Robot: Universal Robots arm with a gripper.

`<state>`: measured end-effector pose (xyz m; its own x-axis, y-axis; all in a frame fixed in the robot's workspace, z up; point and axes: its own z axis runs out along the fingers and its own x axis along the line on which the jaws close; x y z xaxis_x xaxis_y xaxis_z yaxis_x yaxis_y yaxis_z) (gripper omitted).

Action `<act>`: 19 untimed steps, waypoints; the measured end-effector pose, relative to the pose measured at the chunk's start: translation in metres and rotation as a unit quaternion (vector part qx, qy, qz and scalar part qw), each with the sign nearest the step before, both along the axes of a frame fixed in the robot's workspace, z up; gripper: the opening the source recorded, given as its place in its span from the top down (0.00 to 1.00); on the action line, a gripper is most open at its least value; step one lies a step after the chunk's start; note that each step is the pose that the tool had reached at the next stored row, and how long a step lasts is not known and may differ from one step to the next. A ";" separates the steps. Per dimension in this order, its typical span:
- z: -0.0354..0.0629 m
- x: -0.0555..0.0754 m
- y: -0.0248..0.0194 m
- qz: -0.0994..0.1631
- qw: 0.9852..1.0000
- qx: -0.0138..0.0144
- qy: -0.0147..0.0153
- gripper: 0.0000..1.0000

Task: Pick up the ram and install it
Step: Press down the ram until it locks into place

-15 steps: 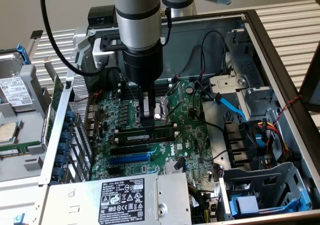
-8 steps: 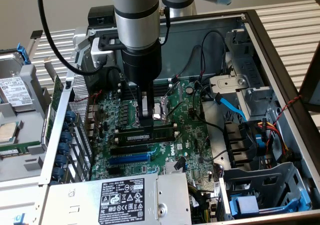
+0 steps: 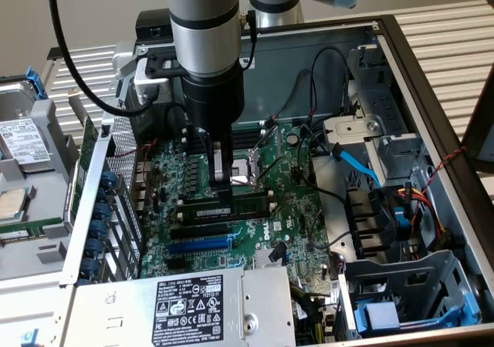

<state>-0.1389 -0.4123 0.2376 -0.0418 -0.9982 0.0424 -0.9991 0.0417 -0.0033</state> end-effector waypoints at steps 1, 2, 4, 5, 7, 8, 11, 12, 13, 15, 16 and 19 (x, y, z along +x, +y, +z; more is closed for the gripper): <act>0.0000 0.000 0.0000 0.000 1.000 0.000 0.000 0.89; 0.0000 0.000 0.0000 0.000 1.000 0.000 0.000 0.89; 0.0000 0.000 0.0004 0.000 1.000 0.000 0.000 0.89; 0.0000 0.000 0.0008 0.000 1.000 0.000 0.000 0.89; 0.0000 0.000 0.0017 0.000 1.000 0.000 0.000 0.89; 0.0000 0.000 0.0023 0.000 1.000 0.000 0.000 0.89; 0.0000 -0.001 0.0029 0.000 1.000 0.000 0.000 0.89; 0.0000 -0.001 0.0029 0.000 1.000 0.000 0.000 0.89; 0.0000 -0.001 0.0029 0.000 1.000 0.000 0.000 0.89; -0.0003 -0.001 0.0029 0.000 1.000 0.000 0.000 0.89; -0.0006 -0.001 0.0029 0.000 1.000 0.000 0.000 0.89; -0.0017 -0.001 0.0030 0.000 1.000 0.000 0.000 0.89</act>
